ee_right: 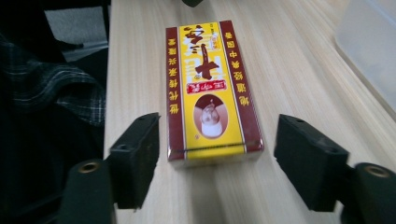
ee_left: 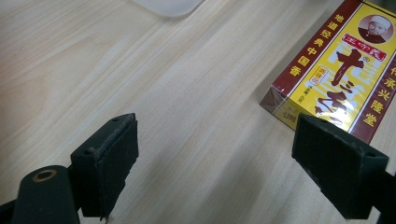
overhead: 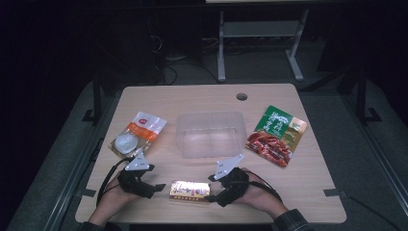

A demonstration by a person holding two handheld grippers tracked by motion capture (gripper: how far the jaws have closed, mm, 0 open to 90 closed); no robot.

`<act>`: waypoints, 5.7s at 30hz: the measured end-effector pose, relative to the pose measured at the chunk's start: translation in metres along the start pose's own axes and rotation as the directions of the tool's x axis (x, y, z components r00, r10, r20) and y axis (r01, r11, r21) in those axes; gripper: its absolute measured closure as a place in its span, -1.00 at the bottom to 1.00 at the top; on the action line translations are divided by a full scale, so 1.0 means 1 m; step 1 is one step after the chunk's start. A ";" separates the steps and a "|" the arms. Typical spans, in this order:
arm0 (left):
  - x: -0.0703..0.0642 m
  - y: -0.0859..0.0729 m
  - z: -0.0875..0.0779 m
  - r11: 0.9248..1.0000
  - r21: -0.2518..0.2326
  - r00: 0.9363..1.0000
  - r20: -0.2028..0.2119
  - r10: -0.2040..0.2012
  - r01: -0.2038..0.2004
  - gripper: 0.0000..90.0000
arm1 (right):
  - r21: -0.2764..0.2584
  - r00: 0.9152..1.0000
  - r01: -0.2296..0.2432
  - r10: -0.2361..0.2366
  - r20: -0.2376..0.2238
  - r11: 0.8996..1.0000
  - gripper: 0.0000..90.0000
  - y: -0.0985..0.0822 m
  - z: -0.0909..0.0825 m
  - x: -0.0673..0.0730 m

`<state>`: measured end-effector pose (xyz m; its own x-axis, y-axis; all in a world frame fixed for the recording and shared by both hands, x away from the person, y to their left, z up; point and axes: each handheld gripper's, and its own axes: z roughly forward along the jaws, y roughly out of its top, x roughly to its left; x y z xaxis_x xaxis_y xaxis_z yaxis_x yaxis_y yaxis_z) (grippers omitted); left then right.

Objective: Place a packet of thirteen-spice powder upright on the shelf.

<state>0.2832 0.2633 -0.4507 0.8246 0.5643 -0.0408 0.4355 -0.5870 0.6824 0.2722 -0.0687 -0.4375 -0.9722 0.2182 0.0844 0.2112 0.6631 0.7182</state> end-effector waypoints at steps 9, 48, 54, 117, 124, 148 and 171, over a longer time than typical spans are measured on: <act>0.000 0.000 0.000 1.000 0.000 1.000 0.003 -0.003 0.003 -0.69 | 0.062 0.998 0.066 -0.065 -0.009 0.996 -0.46 0.011 0.029 -0.003; -0.003 0.000 -0.002 1.000 -0.012 1.000 0.017 0.011 -0.010 -0.69 | 0.050 0.993 0.098 -0.101 0.060 0.994 -0.30 -0.003 0.019 -0.008; -0.007 0.006 -0.001 0.998 -0.060 0.996 0.088 0.031 -0.026 -0.69 | 0.029 0.996 0.056 -0.058 0.069 0.998 -0.30 -0.012 -0.004 -0.014; -0.054 0.074 0.048 0.918 -0.148 0.823 0.407 0.396 -0.368 -0.35 | -0.095 0.988 0.127 -0.134 -0.072 0.987 -0.30 -0.011 -0.031 -0.012; -0.054 0.072 0.046 0.917 -0.155 0.822 0.406 0.399 -0.368 -0.31 | -0.095 0.988 0.122 -0.130 -0.086 0.988 -0.35 -0.012 -0.028 -0.016; -0.039 0.063 0.035 0.948 -0.119 0.886 0.339 0.317 -0.294 -0.30 | -0.085 0.991 -0.098 0.105 0.084 0.992 -0.64 -0.045 -0.049 -0.010; -0.018 0.097 0.023 0.959 -0.142 0.917 0.286 0.279 -0.247 -0.30 | -0.115 0.914 -0.272 0.294 0.279 0.955 -0.64 -0.086 -0.070 0.004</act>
<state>0.3188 0.1824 -0.4008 0.9806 0.1877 -0.0558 0.1624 -0.6200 0.7676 0.2429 -0.1746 -0.4506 -0.7983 0.5946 0.0957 0.4549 0.4913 0.7427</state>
